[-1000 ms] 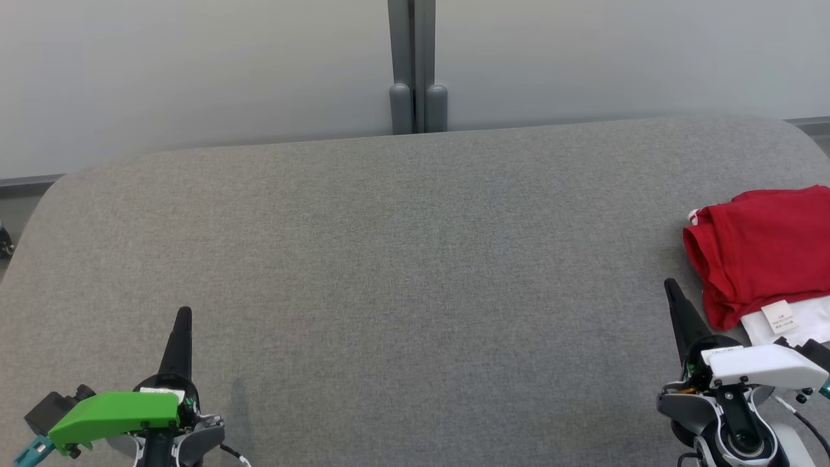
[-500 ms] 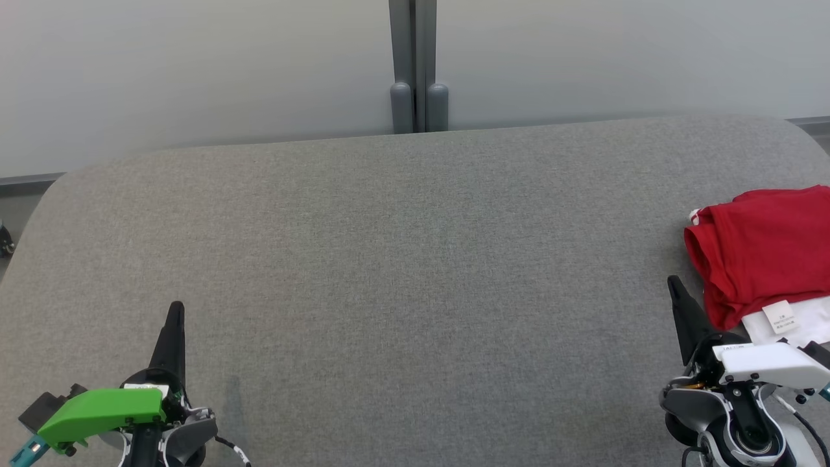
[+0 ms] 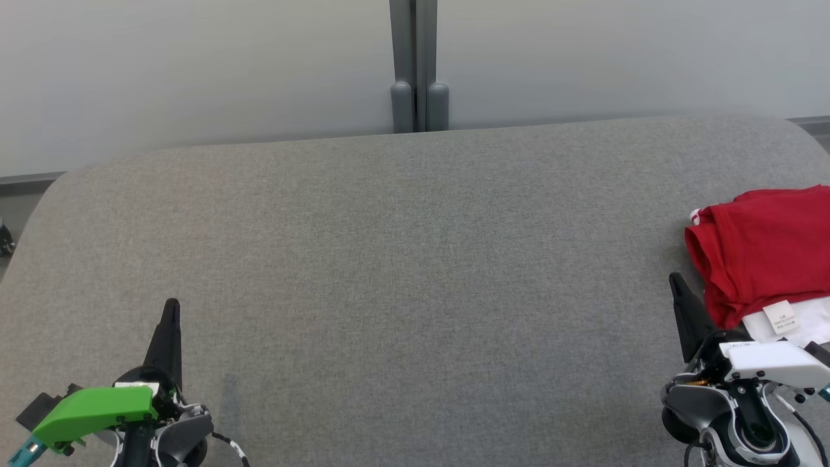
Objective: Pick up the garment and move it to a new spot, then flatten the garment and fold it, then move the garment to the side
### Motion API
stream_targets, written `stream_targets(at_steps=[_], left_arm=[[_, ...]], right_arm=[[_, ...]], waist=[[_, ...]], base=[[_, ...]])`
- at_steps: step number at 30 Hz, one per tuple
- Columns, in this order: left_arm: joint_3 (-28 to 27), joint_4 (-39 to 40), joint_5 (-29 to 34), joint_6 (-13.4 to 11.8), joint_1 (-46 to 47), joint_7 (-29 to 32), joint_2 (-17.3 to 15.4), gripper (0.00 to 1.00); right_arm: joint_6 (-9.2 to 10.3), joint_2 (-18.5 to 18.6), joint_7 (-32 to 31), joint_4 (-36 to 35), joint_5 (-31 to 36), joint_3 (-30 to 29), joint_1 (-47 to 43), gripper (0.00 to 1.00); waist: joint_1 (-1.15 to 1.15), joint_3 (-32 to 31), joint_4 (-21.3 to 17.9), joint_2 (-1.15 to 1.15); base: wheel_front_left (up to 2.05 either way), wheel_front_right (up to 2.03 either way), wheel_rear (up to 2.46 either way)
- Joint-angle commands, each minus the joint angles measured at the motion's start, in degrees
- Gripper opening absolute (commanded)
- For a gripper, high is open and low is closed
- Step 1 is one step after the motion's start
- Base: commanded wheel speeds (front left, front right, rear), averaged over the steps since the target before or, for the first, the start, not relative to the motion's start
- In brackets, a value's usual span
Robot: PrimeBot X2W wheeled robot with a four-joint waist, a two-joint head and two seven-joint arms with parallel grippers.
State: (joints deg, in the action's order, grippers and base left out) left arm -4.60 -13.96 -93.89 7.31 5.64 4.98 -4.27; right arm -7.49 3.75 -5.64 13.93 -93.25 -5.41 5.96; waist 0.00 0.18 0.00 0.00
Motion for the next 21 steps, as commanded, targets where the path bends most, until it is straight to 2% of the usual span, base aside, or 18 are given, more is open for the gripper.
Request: stream_targets(at_steps=[1,21], left_arm=[[-0.3,-0.1,-0.2,0.4,0.9,0.2,0.0,0.0],[-0.6,-0.1,0.3,0.4,0.9,0.5,0.3,0.0]], right_arm=[[0.0,-0.1,-0.2,0.1,-0.1,-0.2,0.3,0.0],[0.0,-0.3,-0.5,0.1,0.2,-0.4,0.3,0.0]], waist=[[0.0,0.0,0.0,0.0],[0.0,0.0,0.0,0.0]], base=[[0.0,0.0,0.0],[0.0,0.0,0.0]])
